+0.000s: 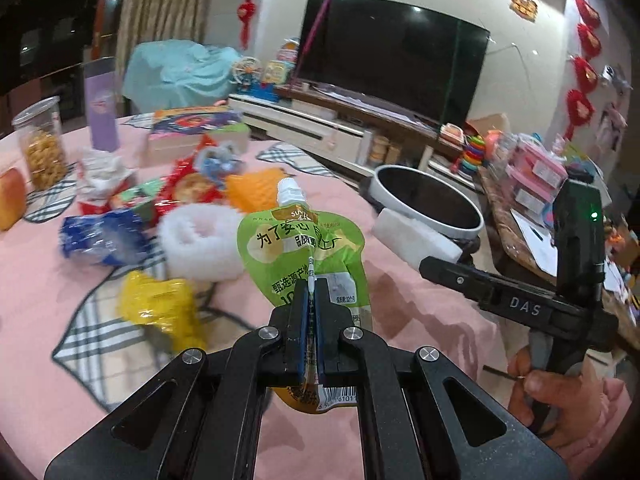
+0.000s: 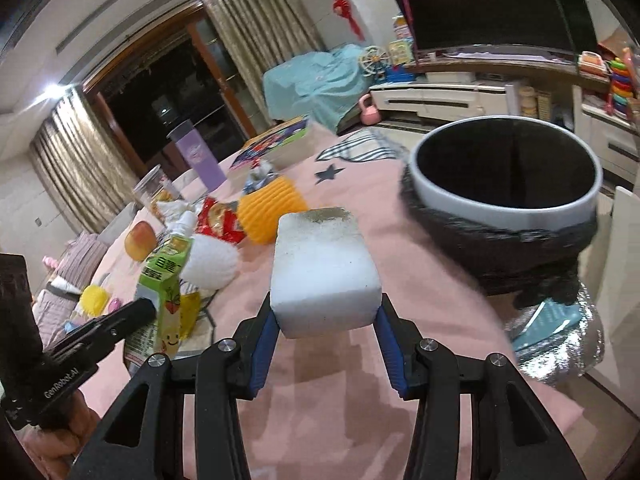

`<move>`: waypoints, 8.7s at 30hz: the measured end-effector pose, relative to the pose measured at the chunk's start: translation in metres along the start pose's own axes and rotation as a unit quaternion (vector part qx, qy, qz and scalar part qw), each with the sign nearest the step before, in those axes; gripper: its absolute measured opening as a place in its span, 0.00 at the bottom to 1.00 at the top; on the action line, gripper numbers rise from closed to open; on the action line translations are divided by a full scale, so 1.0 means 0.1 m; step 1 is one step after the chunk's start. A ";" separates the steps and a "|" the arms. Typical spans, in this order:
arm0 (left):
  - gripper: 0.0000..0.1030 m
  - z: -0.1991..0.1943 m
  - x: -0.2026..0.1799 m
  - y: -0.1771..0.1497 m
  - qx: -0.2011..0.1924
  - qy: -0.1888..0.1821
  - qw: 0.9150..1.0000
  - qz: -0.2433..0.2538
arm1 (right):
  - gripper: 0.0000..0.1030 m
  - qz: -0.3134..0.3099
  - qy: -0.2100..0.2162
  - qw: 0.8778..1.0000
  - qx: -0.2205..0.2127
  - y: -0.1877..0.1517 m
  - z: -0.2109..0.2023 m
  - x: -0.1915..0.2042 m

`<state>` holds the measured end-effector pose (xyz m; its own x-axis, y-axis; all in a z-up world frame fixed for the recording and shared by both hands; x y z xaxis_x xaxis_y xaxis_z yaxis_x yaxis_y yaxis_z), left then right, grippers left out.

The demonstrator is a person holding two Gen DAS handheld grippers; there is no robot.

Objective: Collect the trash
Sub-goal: 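Carry the green pouch and white foam block over the trash bin with both tools, then open both tools to drop the pouch and foam block into the bin, then grasp the yellow wrapper with the left tool while the right tool grasps the white foam net, then carry the yellow wrapper and white foam net over the bin with both tools, then open both tools to drop the wrapper and foam net into the bin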

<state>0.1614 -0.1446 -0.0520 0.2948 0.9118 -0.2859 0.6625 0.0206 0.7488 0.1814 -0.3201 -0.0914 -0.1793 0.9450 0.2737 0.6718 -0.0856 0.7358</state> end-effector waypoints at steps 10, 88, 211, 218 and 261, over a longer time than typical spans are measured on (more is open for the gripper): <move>0.02 0.36 -0.50 0.11 0.019 -0.026 0.999 0.035 | 0.46 0.023 -0.031 0.999 -0.019 0.06 -0.25 -0.41; 0.48 0.61 -0.32 0.20 0.040 -0.013 0.999 -0.035 | 0.91 0.056 -0.047 0.997 -0.014 0.34 -0.24 -0.77; 0.02 1.15 -1.31 0.59 0.081 -0.120 0.988 0.047 | 0.24 0.065 -0.065 0.995 -0.044 0.61 -0.35 -1.30; 0.02 1.34 -1.53 0.71 0.089 -0.128 0.986 0.056 | 0.24 0.070 -0.078 0.994 -0.036 0.68 -0.28 -1.50; 0.51 1.09 -0.54 0.31 0.081 -0.054 0.994 -0.056 | 0.93 0.082 -0.056 0.995 -0.024 0.59 -0.10 -1.15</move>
<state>0.2410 -0.2384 -0.0784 0.2798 0.8582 -0.4304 0.7943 0.0448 0.6058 0.2346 -0.4369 -0.0736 0.0136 0.9463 0.3230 0.6504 -0.2537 0.7160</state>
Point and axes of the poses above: each gripper's, at about its wrist camera, not at the fingertips, and z roughly the way its jaws point, x to its left, y to its top, the point moved 7 cm from there along z, roughly the way its jaws point, and after that the axes turned 8 degrees about -z, right-handed, at the moved point
